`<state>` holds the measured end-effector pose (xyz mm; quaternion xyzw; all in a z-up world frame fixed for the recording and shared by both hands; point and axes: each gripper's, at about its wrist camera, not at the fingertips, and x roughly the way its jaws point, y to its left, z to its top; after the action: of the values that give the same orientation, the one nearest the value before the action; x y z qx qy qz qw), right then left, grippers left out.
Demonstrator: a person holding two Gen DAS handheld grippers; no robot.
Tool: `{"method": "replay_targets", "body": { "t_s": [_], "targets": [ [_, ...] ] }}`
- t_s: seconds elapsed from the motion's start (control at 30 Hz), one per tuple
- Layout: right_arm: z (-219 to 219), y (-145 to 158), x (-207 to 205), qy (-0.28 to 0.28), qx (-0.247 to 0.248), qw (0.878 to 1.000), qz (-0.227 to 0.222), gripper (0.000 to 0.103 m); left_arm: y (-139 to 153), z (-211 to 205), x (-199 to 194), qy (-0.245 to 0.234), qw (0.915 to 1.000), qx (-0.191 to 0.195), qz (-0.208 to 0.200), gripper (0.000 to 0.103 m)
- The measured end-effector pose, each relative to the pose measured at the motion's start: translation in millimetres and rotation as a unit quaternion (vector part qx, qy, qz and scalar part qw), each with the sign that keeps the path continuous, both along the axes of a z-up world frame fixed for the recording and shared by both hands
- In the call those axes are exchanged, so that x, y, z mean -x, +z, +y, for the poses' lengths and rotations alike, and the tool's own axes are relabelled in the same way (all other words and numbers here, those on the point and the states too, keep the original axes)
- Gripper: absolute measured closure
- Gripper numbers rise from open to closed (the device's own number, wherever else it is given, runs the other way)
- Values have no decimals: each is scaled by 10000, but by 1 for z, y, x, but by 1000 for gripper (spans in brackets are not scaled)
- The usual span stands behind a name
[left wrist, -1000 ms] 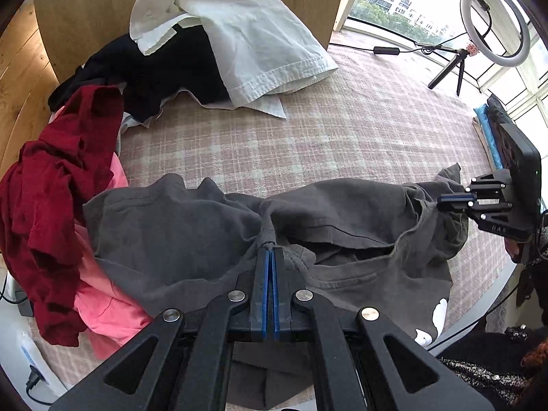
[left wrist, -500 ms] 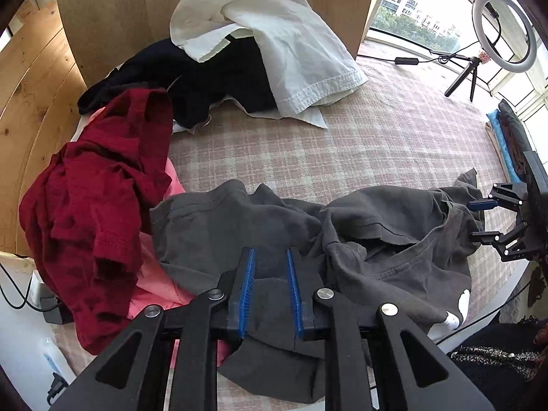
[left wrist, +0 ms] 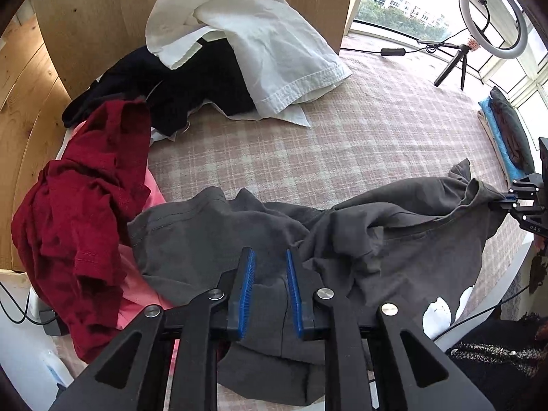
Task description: Fold clothes
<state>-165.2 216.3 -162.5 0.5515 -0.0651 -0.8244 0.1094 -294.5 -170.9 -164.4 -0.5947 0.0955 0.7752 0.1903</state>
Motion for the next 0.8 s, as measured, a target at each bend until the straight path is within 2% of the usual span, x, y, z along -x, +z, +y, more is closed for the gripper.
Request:
{"method": "replay_targets", "body": {
  "t_s": [0.1,0.17,0.3,0.37,0.43,0.6,0.7,0.73,0.77,0.8],
  "targets": [
    [29,11,-33,-582,-12,9983,-8,98,-3,15,-1,-234,9997,-24,-67,85],
    [49,7,-50,-1014,151,9947,-20,98,-7,30,-1,-434,9990,-13,-120,85],
    [78,-17,-66,-1804,425,9826,-155,98,-15,68,-3,-937,9953,75,-213,85],
    [78,-26,-66,-1843,489,9814,-211,98,-19,87,-4,-1188,9925,120,-259,85],
    [70,-31,-62,-1722,334,9842,-253,98,-24,104,-11,-1504,9880,150,-322,85],
    [68,-33,-54,-1668,400,9849,-238,98,-42,141,-26,-2265,9724,172,-532,84],
    [70,-32,-53,-1684,439,9845,-210,98,-55,153,-16,-2160,9742,256,-598,86],
    [70,-32,-53,-1695,448,9843,-198,98,-58,157,-11,-2104,9752,258,-636,97],
    [71,-31,-53,-1708,460,9841,-182,98,-58,161,-6,-2103,9752,209,-656,103],
    [73,-28,-54,-1729,492,9836,-129,98,-53,165,1,-2067,9763,89,-634,103]
  ]
}}
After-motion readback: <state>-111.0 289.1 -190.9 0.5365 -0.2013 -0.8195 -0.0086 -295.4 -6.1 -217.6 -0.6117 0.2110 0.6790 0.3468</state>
